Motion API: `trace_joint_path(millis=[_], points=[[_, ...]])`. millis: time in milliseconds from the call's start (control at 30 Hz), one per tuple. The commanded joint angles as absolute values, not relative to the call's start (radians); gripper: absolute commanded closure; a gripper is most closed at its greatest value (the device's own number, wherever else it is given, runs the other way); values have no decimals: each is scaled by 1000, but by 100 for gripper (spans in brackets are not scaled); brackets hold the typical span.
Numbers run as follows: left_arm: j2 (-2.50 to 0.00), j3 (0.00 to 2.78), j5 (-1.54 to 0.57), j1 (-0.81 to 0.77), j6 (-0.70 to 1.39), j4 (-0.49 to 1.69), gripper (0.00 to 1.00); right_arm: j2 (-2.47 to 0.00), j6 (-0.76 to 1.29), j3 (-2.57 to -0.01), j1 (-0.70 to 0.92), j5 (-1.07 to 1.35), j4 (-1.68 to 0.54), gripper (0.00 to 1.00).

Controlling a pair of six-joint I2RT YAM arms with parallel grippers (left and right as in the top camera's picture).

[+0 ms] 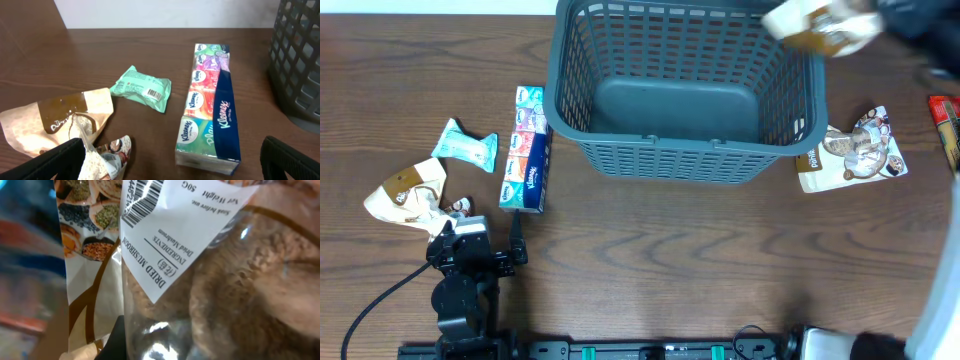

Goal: Pack container
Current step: 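Lift the pouch and carry it over the grey basket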

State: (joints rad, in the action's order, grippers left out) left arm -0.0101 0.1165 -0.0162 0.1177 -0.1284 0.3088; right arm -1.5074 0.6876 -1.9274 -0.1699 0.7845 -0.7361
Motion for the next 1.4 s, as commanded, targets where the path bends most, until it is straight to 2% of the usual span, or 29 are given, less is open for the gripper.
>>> trace_joint_path(millis=[0, 100, 300, 567, 1233, 1367], points=[[-4, 100, -23, 123, -130, 331, 1, -1562, 453, -1927, -75, 614, -825, 99], [-4, 100, -23, 123, -130, 331, 1, -1614, 342, -1927, 4, 567, -896, 99], [-4, 100, -23, 123, -130, 331, 1, -1710, 244, -1927, 129, 394, -980, 99], [-4, 100, -23, 123, -130, 331, 1, -1835, 182, -1927, 171, 177, -1080, 99], [-4, 100, -23, 123, -130, 331, 1, -2075, 155, -1922, 228, 101, -1135, 99], [-4, 100, -23, 123, -130, 331, 1, -2084, 156, -1922, 237, 101, -1132, 94]])
